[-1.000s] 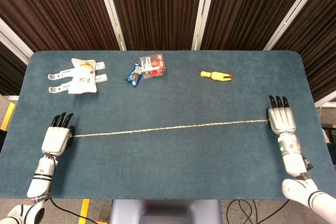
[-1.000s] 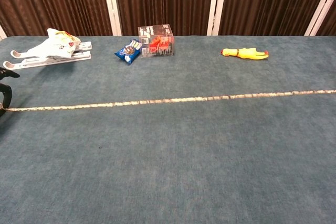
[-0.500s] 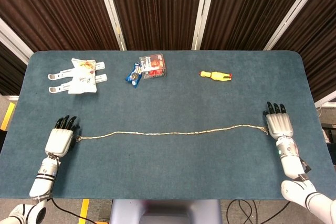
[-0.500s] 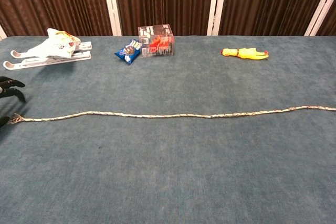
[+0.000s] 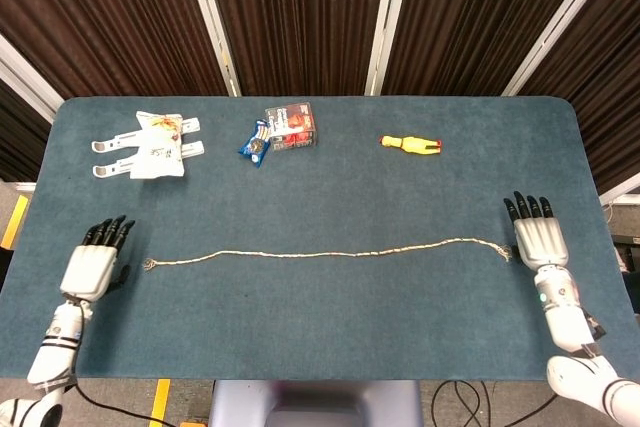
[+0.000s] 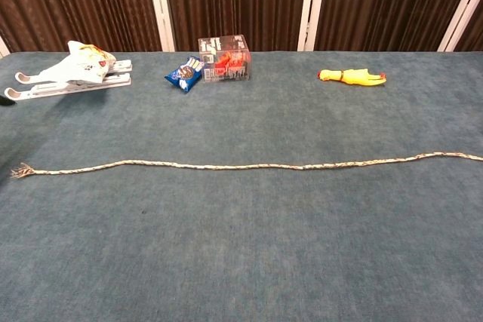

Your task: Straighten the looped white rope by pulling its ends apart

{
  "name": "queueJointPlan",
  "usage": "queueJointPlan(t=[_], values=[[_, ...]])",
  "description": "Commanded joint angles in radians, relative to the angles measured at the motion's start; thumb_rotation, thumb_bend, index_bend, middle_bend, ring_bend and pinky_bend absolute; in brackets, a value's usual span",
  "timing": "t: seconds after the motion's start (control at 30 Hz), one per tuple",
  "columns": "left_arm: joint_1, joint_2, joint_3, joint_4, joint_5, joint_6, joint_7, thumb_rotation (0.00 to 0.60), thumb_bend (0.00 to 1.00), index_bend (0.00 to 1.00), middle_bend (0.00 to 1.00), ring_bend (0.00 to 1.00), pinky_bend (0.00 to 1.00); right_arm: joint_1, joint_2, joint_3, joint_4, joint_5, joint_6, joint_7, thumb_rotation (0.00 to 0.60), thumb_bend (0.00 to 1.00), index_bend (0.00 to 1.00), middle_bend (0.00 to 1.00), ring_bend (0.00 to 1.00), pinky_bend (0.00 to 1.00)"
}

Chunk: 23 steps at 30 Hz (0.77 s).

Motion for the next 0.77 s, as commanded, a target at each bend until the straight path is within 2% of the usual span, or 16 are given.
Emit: queueJointPlan(t=[0.03,0.23,0.37,0.43,0.53,0.77], values=[[0.052,0.117,0.008,-0.139,0.038,0.087,-0.093,0.600,0.43,0.00,0.00,0.00,0.13,-0.055,0.094,-0.017,-0.133,-0.060,0.096,0.042,0.600,0.35,0.00,0.00,0.00,0.00],[0.163,0.235,0.070,-0.297,0.136,0.269,-0.170,0.600,0.43,0.00,0.00,0.00,0.10,-0.188,0.199,-0.063,-0.316,-0.200,0.352,0.110,0.600,0.34,0.00,0.00,0.00,0.00],[0.252,0.255,0.117,-0.322,0.189,0.393,-0.149,0.600,0.43,0.00,0.00,0.00,0.08,-0.291,0.215,-0.117,-0.356,-0.282,0.513,0.117,0.600,0.34,0.00,0.00,0.00,0.00],[0.274,0.270,0.140,-0.321,0.213,0.412,-0.094,0.600,0.43,0.00,0.00,0.00,0.07,-0.318,0.227,-0.149,-0.366,-0.313,0.534,0.086,0.600,0.33,0.00,0.00,0.00,0.00],[0.284,0.284,0.152,-0.335,0.232,0.416,-0.073,0.600,0.43,0.00,0.00,0.00,0.06,-0.338,0.239,-0.159,-0.402,-0.352,0.572,0.081,0.600,0.29,0.00,0.00,0.00,0.00],[0.292,0.284,0.129,-0.344,0.208,0.408,-0.049,0.600,0.43,0.00,0.00,0.00,0.06,-0.369,0.248,-0.165,-0.404,-0.421,0.632,0.101,0.600,0.28,0.00,0.00,0.00,0.00]])
